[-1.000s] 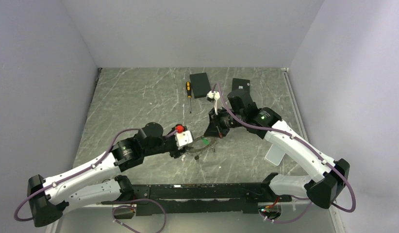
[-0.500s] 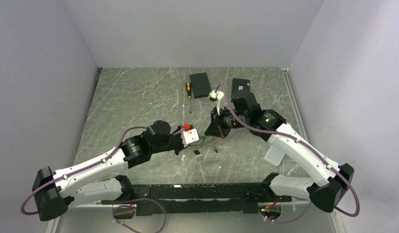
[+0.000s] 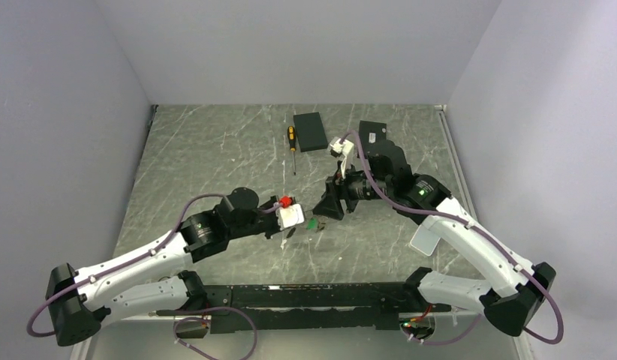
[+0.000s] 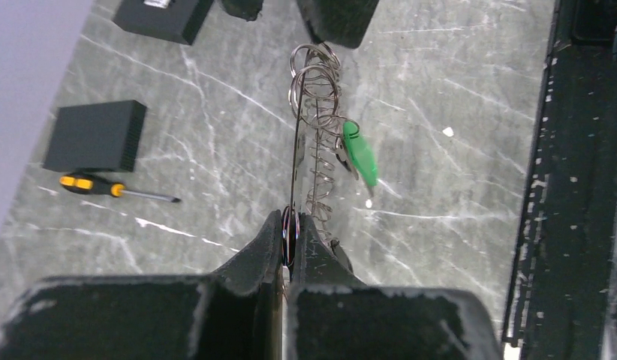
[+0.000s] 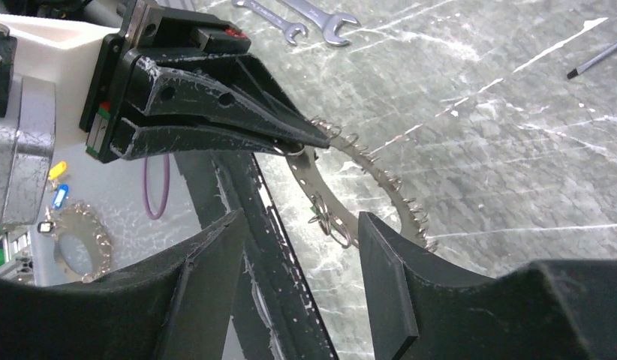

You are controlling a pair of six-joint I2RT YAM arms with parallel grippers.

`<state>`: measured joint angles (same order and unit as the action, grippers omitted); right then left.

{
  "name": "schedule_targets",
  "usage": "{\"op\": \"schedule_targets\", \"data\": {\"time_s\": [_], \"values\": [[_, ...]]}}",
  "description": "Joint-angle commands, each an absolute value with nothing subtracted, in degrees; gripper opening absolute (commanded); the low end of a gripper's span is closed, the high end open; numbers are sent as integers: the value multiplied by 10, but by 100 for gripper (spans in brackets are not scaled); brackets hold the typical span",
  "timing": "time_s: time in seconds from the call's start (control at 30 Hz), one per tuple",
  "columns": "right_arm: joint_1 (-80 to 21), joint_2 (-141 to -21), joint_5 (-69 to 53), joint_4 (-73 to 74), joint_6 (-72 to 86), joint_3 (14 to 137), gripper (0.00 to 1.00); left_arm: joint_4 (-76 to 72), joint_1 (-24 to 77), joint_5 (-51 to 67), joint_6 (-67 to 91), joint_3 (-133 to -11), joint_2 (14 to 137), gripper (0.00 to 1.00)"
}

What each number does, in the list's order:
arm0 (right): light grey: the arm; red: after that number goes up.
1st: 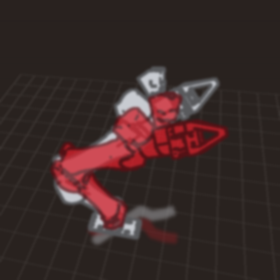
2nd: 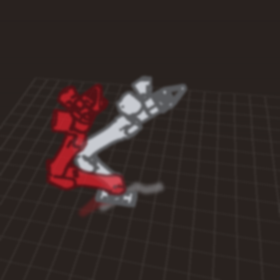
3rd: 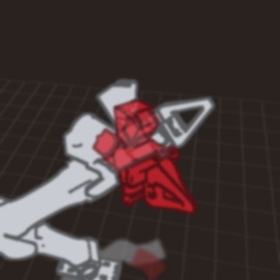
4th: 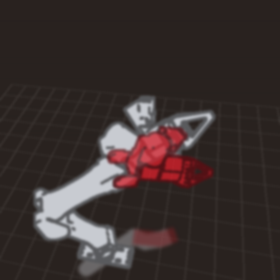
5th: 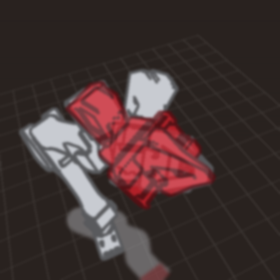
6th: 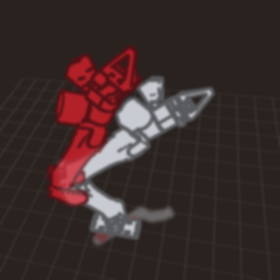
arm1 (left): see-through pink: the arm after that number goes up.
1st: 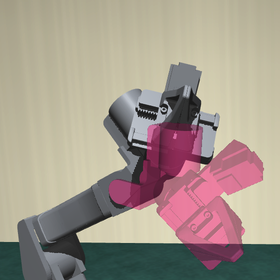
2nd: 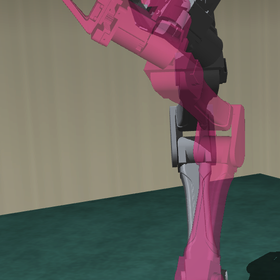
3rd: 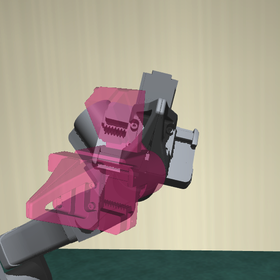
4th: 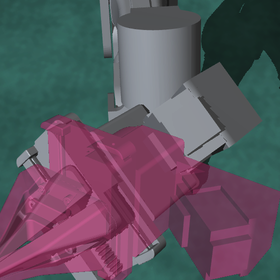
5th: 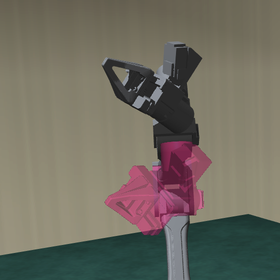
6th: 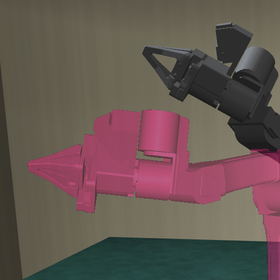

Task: Put the keys on the keyring

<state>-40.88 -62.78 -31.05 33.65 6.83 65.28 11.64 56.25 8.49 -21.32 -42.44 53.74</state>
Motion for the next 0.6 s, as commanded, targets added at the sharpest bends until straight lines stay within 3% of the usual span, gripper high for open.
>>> {"op": "schedule_targets", "data": {"time_s": [0.0,0.3,0.57], "values": [[-411,-598,-329,294,65,643,61,77,565,62,-288,-454,519,0],[-411,-538,-280,242,68,606,61,24,608,-78,-505,-444,534,0],[-410,-499,-80,199,100,562,61,-19,609,-150,-526,-443,587,0]]}}
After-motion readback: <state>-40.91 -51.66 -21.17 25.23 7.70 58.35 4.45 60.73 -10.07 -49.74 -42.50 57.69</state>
